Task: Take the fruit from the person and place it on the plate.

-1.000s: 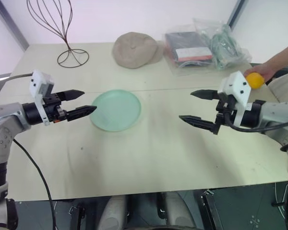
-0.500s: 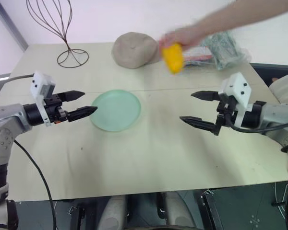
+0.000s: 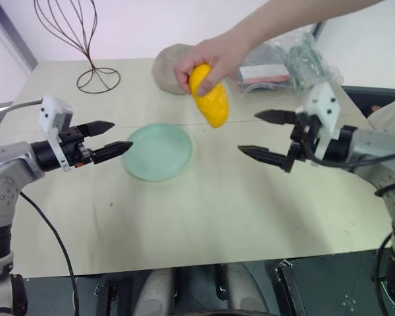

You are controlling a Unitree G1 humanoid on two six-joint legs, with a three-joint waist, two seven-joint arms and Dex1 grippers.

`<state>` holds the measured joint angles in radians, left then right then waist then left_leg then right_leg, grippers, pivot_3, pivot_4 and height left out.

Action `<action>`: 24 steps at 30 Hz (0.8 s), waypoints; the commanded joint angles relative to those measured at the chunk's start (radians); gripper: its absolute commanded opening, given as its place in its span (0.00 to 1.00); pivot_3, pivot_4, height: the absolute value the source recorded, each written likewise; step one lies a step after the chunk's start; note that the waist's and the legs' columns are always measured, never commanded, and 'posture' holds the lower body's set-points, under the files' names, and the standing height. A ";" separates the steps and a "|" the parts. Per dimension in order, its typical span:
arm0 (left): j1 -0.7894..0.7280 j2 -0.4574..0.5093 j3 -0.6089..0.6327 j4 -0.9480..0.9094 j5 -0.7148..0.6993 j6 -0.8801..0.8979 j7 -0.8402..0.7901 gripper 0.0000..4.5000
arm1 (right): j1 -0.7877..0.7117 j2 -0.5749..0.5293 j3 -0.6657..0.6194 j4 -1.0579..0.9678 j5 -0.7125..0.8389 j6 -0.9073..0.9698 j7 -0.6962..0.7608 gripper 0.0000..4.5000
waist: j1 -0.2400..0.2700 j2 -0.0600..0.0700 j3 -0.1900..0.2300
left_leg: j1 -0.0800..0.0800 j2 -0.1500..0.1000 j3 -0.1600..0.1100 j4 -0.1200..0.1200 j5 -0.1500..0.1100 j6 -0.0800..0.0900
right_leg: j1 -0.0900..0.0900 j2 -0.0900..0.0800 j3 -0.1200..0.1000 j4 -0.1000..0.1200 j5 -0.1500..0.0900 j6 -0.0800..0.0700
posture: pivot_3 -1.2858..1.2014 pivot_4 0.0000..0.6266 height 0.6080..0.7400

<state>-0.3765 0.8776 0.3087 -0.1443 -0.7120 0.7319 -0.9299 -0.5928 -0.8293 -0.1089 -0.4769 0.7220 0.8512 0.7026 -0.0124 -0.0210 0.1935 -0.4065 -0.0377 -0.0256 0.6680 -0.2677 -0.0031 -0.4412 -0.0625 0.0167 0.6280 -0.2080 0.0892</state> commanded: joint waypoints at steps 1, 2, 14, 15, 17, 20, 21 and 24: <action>-0.015 0.000 0.020 -0.039 -0.013 -0.012 0.005 1.00 | -0.066 0.061 0.016 0.003 0.013 0.030 -0.061 0.99 | 0.000 0.000 0.000 | 0.000 0.000 0.000 0.000 0.000 0.000 | 0.000 0.000 0.000 0.000 0.000 0.000 | 0.52 0.24 1.00; -0.015 0.000 0.020 -0.041 -0.013 -0.011 0.006 1.00 | -0.083 0.087 0.026 0.009 0.011 0.040 -0.082 0.99 | 0.000 0.000 0.000 | 0.000 0.000 0.000 0.000 0.000 0.000 | 0.000 0.000 0.000 0.000 0.000 0.000 | 0.52 0.24 1.00; 0.005 0.004 0.034 -0.063 -0.016 -0.003 0.012 1.00 | -0.188 0.238 0.107 0.094 -0.068 0.053 -0.183 0.99 | -0.001 0.000 0.000 | 0.000 0.000 0.000 0.000 0.000 0.000 | -0.001 0.000 0.001 0.000 0.000 0.000 | 0.52 0.24 1.00; 0.008 0.005 0.036 -0.066 -0.017 -0.002 0.013 1.00 | -0.195 0.245 0.110 0.103 -0.075 0.051 -0.185 0.99 | -0.001 0.000 0.000 | 0.000 0.000 0.000 0.000 0.000 0.000 | -0.001 0.000 0.001 0.000 0.000 0.000 | 0.52 0.24 1.00; 0.011 0.005 0.037 -0.069 -0.018 -0.001 0.015 1.00 | -0.209 0.258 0.115 0.124 -0.091 0.046 -0.188 0.99 | -0.001 0.000 0.000 | 0.000 0.000 0.000 0.000 0.000 0.000 | -0.001 0.000 0.001 0.000 0.000 0.000 | 0.52 0.24 1.00; 0.015 0.006 0.038 -0.076 -0.022 0.001 0.019 1.00 | -0.232 0.287 0.122 0.154 -0.108 0.046 -0.200 0.99 | -0.002 0.000 0.000 | 0.000 0.000 0.000 0.000 0.000 0.000 | -0.001 0.000 0.000 0.000 0.000 0.000 | 0.52 0.24 1.00; 0.017 0.007 0.038 -0.079 -0.024 0.002 0.020 1.00 | -0.238 0.297 0.126 0.161 -0.114 0.045 -0.202 0.99 | -0.002 0.000 0.000 | 0.000 0.000 0.000 0.000 0.000 0.000 | -0.001 0.000 0.000 0.000 0.000 0.000 | 0.52 0.24 1.00; 0.020 0.007 0.040 -0.082 -0.025 0.004 0.023 1.00 | -0.248 0.319 0.135 0.179 -0.132 0.041 -0.205 0.99 | -0.002 0.000 0.000 | 0.000 0.000 0.000 -0.001 0.000 0.000 | -0.001 0.000 0.000 0.000 0.000 0.000 | 0.52 0.24 1.00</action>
<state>-0.3550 0.8702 0.3112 -0.2014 -0.7272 0.7372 -0.9111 -0.8067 -0.5191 0.0345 -0.2889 0.6006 0.9125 0.4996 -0.0142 -0.0209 0.1935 -0.4069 -0.0380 -0.0256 0.6674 -0.2678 -0.0032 -0.4423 -0.0628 0.0169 0.6283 -0.2079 0.0891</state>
